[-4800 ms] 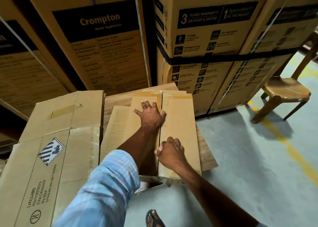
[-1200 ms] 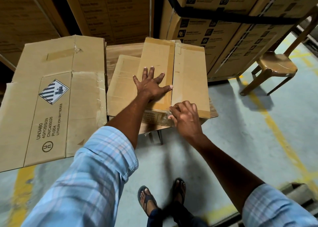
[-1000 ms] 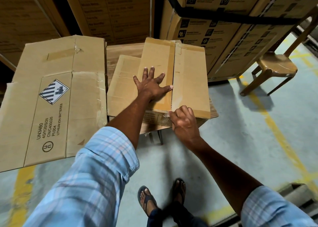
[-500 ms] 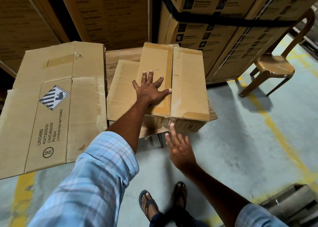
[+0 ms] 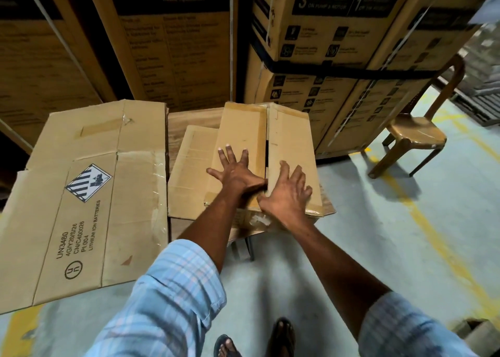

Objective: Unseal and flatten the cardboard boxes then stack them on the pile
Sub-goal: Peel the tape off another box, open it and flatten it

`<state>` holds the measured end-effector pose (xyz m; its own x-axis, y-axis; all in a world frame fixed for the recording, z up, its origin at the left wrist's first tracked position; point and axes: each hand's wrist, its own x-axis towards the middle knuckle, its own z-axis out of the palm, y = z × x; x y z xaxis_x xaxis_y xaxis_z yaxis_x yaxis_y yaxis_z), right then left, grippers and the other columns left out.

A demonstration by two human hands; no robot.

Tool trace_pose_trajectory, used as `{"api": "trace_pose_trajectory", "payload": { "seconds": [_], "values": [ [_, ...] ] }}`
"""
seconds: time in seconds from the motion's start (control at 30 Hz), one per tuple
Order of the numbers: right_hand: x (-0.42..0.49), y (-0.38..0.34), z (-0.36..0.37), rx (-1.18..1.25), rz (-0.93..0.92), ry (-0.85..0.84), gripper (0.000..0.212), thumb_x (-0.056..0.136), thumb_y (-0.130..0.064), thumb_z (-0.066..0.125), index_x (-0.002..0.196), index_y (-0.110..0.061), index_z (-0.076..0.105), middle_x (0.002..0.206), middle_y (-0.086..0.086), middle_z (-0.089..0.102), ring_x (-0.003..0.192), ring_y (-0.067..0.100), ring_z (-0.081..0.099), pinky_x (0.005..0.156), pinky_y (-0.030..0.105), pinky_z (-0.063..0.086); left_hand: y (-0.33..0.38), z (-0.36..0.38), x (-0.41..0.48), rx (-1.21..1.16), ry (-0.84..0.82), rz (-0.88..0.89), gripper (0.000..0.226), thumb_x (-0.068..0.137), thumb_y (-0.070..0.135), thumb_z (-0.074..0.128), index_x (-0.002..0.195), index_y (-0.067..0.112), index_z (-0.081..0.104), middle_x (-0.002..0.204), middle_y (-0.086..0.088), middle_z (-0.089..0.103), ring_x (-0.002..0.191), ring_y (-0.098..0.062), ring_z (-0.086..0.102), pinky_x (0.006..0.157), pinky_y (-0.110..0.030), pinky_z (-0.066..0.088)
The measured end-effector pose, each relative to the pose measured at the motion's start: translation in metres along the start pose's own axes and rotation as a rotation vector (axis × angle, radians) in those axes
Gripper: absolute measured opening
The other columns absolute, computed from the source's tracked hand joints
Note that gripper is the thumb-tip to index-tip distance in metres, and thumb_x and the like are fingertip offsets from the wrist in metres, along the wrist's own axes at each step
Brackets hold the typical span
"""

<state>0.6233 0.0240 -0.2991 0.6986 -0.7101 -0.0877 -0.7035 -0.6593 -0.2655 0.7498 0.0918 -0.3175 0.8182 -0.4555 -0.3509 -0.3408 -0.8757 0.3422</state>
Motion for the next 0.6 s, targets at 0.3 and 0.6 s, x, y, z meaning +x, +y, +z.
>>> {"api": "trace_pose_trajectory", "payload": {
  "seconds": [0.3,0.6],
  "values": [
    [0.019,0.002,-0.060,0.118,-0.143,0.329,0.049,0.090,0.009,0.051,0.138,-0.001,0.049,0.118,0.022,0.066,0.100,0.036,0.066,0.085,0.042,0.058,0.018,-0.059,-0.023,-0.615,0.178,-0.068,0.090,0.073,0.069,0.058,0.148,0.021,0.050,0.149,-0.016,0.049,0.139,-0.036,0.043,0.109,-0.054,0.039],
    [0.059,0.046,-0.139,0.559,-0.078,0.573,0.034,0.103,-0.013,0.053,0.135,-0.014,0.065,0.107,0.016,0.074,0.084,0.021,0.063,0.073,0.022,0.044,-0.050,-0.114,-0.038,-0.829,0.487,-0.228,0.036,0.085,0.025,0.075,0.120,0.015,0.070,0.117,-0.010,0.072,0.098,-0.031,0.069,0.083,-0.039,0.057]
  ]
}}
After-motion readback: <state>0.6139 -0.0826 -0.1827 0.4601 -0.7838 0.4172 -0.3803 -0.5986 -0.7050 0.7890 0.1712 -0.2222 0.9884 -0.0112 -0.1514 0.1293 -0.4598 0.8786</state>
